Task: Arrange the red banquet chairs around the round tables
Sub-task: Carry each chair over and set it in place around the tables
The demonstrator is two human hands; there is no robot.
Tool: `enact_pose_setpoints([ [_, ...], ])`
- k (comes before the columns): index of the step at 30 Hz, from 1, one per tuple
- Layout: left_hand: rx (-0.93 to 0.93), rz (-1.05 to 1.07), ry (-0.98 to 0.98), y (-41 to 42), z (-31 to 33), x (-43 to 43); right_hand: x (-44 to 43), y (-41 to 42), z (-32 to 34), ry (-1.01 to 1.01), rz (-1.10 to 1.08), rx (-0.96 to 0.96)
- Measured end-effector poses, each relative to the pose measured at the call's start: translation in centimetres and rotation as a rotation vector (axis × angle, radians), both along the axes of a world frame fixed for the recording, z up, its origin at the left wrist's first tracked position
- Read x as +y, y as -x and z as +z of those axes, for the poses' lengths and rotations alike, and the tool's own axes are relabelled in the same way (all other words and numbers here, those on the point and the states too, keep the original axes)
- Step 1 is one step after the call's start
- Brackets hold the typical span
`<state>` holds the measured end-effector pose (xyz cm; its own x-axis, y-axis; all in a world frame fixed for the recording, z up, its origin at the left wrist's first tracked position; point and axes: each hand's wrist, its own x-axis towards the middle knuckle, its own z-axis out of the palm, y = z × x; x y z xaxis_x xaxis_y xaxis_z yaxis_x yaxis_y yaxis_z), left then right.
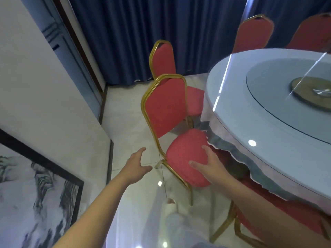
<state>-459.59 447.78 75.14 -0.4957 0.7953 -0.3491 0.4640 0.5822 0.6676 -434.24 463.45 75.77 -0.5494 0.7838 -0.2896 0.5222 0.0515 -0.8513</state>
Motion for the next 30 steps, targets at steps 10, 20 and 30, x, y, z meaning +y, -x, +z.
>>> enact_pose_setpoints([
  [10, 0.001, 0.034, 0.046, 16.9, 1.1, 8.4, 12.2, 26.7, 0.0, 0.113, -0.085, 0.099],
  [20, 0.03, 0.012, -0.032, 30.3, 0.6, 15.5, 19.1, 45.0, -1.9, 0.254, -0.461, -0.115],
  [30, 0.01, -0.37, -0.024, 40.2, -0.5, 29.2, 20.4, 49.4, -4.8, 0.17, -0.714, -0.181],
])
